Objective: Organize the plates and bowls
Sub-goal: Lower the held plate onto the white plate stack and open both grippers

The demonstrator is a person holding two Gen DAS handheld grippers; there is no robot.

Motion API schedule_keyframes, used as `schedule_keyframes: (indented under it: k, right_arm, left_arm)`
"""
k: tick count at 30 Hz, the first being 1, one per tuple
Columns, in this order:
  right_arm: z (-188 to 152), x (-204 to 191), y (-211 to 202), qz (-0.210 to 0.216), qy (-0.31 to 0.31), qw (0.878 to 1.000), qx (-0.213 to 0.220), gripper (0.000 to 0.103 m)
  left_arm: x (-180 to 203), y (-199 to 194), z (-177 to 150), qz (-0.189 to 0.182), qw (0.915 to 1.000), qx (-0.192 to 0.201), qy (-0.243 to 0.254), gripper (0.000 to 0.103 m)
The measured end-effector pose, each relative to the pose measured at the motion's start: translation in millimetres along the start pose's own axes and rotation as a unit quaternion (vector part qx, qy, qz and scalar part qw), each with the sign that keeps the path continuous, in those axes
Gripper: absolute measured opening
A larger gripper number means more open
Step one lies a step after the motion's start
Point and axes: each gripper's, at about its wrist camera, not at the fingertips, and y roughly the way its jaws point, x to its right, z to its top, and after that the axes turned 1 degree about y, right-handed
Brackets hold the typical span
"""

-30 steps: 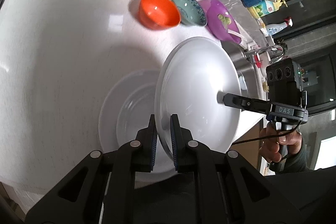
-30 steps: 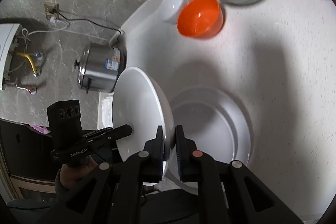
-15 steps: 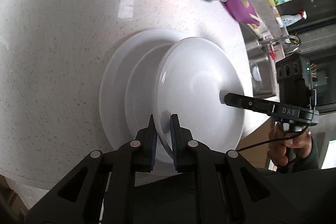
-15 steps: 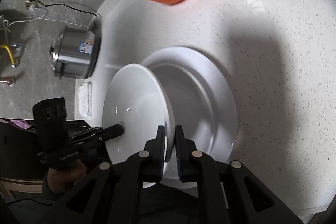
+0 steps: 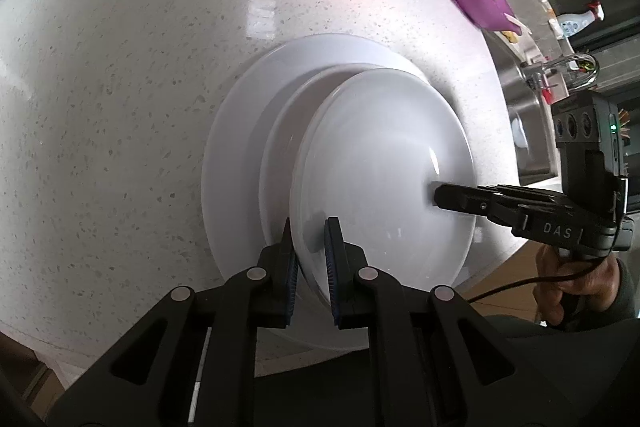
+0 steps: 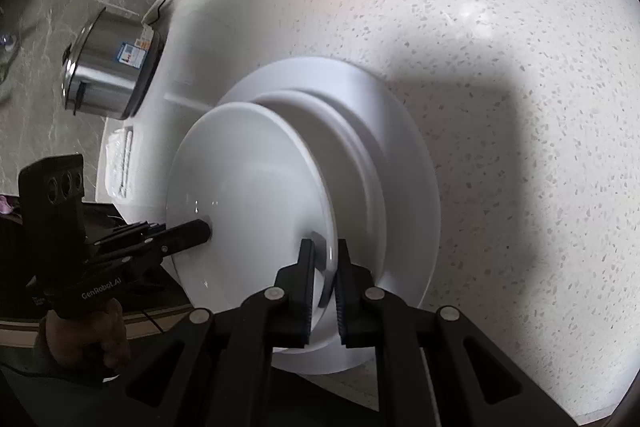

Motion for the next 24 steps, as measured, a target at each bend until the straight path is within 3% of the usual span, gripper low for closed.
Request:
schedule_keyframes:
  k: [7,9,14,16,19,22,24]
  right_arm:
    - [-1.6,-5.6,2.6,-0.019,-0.019,1.0,0.013,0.012]
    - [-1.4,-11.0,2.1,-0.033,-0.034,0.999,0.021,0.013]
    - [-1.6,-23.5,4.6,-0.058,-0.071,0.996,0.024,0.02]
    - [-2.6,-24.6,4.4,-0.059,-0.081,0.995,0.024,0.023]
    - [-4.4,-26.2,2.2,-0.052,-0.095,0.994,0.025,0.031]
    - [-6.2,-26.6,-7.4,-0.051,-0.114,0.991,0.041,0.051]
    - [-5.7,-24.7,-14.3,-0.041,-0.118,0.991,0.05,0.052]
  left_arm:
    - [9.2,2.9,6.3,0.026,0.9994,0.011,0.019,0.014]
    - [13.3,1.4,5.4,0.026,0.9992,0.015,0.028,0.02]
    - [28.7,1.1,5.1,0.005,0.9986,0.026,0.046,0.059]
    - [34.3,1.2,6.2,0.011,0.9983,0.028,0.049,0.062]
    - [34.0,-2.1,8.5,0.006,0.9987,0.037,0.033,0.065]
    - [34.7,-12.0,11.1,0.004,0.9983,0.055,0.017,0.074]
    - [33.8,-23.9,14.7,0.001,0.9969,0.079,0.004,0.075]
